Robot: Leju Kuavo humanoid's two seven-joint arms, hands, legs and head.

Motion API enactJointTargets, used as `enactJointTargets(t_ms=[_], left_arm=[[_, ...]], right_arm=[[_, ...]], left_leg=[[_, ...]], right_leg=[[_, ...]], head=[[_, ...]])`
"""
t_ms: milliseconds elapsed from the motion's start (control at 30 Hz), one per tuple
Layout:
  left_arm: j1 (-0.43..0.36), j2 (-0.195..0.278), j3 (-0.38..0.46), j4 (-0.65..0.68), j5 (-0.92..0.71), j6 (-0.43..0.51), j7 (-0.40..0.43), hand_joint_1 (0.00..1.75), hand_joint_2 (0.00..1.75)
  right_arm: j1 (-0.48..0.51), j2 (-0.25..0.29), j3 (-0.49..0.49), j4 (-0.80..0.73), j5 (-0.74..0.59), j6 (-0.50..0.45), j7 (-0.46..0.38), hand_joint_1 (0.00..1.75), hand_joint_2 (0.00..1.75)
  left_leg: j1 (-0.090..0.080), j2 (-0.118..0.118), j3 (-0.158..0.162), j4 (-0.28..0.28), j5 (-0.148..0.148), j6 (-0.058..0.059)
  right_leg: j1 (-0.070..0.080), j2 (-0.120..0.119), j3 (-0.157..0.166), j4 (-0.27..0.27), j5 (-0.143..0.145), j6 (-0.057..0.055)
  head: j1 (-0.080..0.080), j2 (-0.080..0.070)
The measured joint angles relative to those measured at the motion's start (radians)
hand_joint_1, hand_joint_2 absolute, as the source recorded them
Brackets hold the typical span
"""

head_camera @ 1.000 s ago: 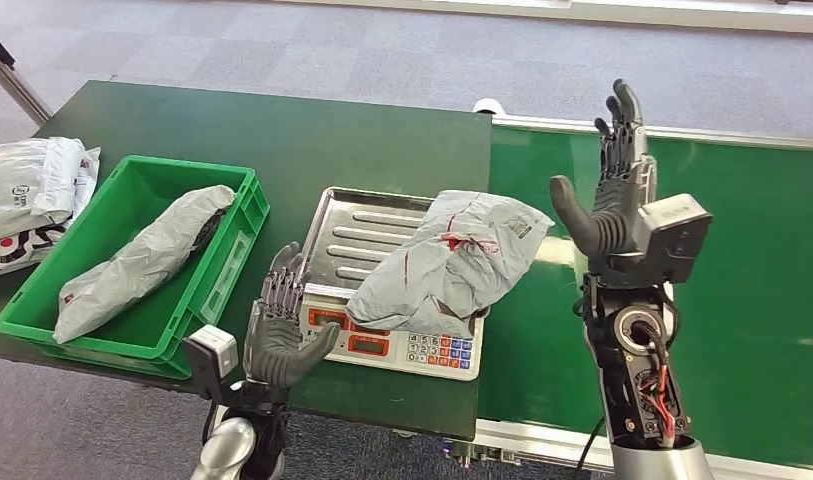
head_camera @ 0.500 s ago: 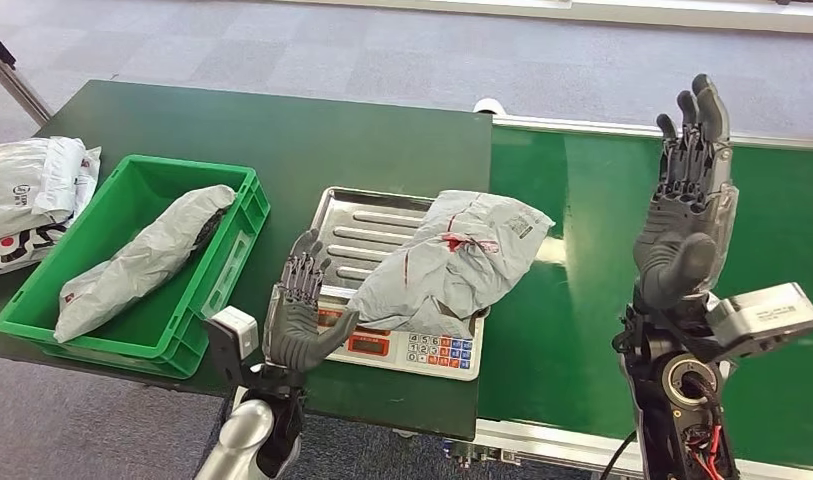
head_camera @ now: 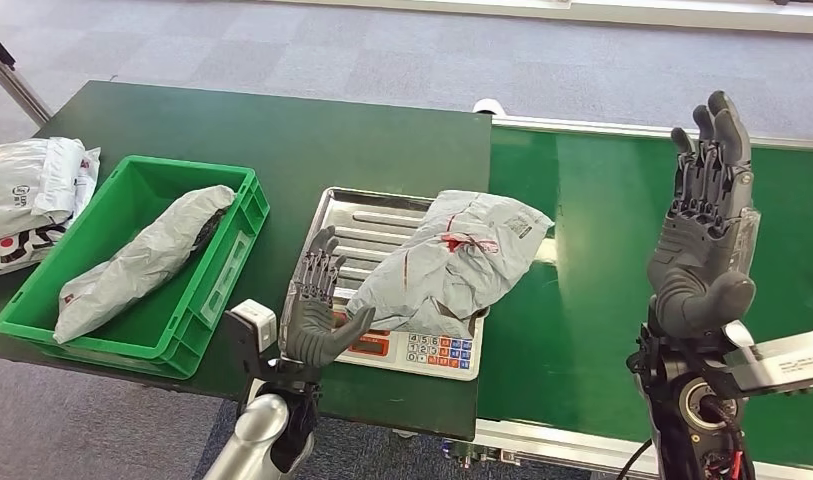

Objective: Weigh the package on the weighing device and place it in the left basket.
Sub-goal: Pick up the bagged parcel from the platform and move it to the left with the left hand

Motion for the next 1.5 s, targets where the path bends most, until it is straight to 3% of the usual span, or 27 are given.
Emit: enactJointTargets(t_ms=[333, 533, 667, 800, 967, 1100, 1300, 1500], left_arm=[[-0.011, -0.008, -0.001, 0.026, 0.018, 0.01, -0.012, 0.0, 1.75], [-0.014, -0.011, 0.0, 0.035, 0.019, 0.014, -0.017, 0.0, 1.75], [-0.013, -0.01, 0.002, 0.033, 0.019, 0.015, -0.019, 0.0, 1.75], [-0.011, 0.002, 0.005, 0.033, 0.021, 0.014, -0.031, 0.0, 1.75], [-0.007, 0.019, 0.017, 0.028, 0.029, 0.011, -0.037, 0.0, 1.75], [-0.006, 0.026, 0.019, 0.028, 0.029, 0.009, -0.04, 0.0, 1.75], [0.024, 0.034, 0.043, -0.008, -0.031, -0.008, -0.036, 0.0, 1.75], [0.06, 0.036, 0.069, -0.053, -0.239, -0.029, 0.042, 0.0, 1.75]], right_arm=[[0.0, -0.038, 0.001, -0.01, -0.065, 0.048, -0.042, 0.0, 0.0], [-0.013, -0.067, 0.001, -0.008, -0.072, 0.02, -0.014, 0.0, 0.0], [0.0, -0.082, -0.012, -0.005, -0.141, -0.009, 0.011, 0.0, 1.75], [0.095, -0.082, -0.066, 0.021, -0.173, -0.073, 0.014, 0.0, 1.75], [0.205, -0.082, -0.119, 0.056, -0.163, -0.074, -0.034, 0.0, 1.75], [0.254, -0.07, -0.147, 0.081, -0.129, -0.091, 0.017, 0.0, 1.75], [0.391, 0.039, -0.233, 0.148, 0.041, -0.143, 0.058, 0.0, 1.75], [0.414, 0.144, -0.286, 0.225, 0.167, -0.103, 0.116, 0.0, 1.75]], left_leg=[[0.0, 0.0, 0.0, 0.0, 0.0, 0.0], [0.0, 0.0, 0.0, 0.0, 0.0, 0.0], [0.0, 0.0, 0.0, 0.0, 0.0, 0.0], [0.0, -0.003, -0.001, 0.0, 0.0, 0.0], [0.0, -0.003, -0.002, 0.0, -0.001, 0.0], [0.0, -0.003, -0.002, 0.0, 0.0, 0.0], [0.0, -0.002, -0.003, -0.001, -0.001, 0.0], [0.0, -0.002, -0.003, -0.001, -0.001, 0.0]], right_leg=[[0.0, 0.0, 0.0, 0.0, 0.0, 0.0], [0.0, 0.0, 0.0, 0.0, 0.0, 0.0], [0.0, 0.0, 0.0, 0.0, 0.0, 0.0], [0.0, -0.003, 0.001, 0.0, -0.001, 0.001], [0.0, -0.003, 0.0, 0.0, -0.001, 0.001], [0.0, -0.004, 0.0, 0.0, -0.002, 0.001], [0.0, -0.004, -0.001, 0.0, -0.002, 0.001], [0.0, -0.003, -0.001, 0.0, -0.002, 0.0]], head=[[0.0, 0.0], [0.0, 0.0], [0.0, 0.0], [0.0, 0.0], [0.0, 0.0], [0.0, 0.0], [0.0, 0.0], [0.0, 0.0]])
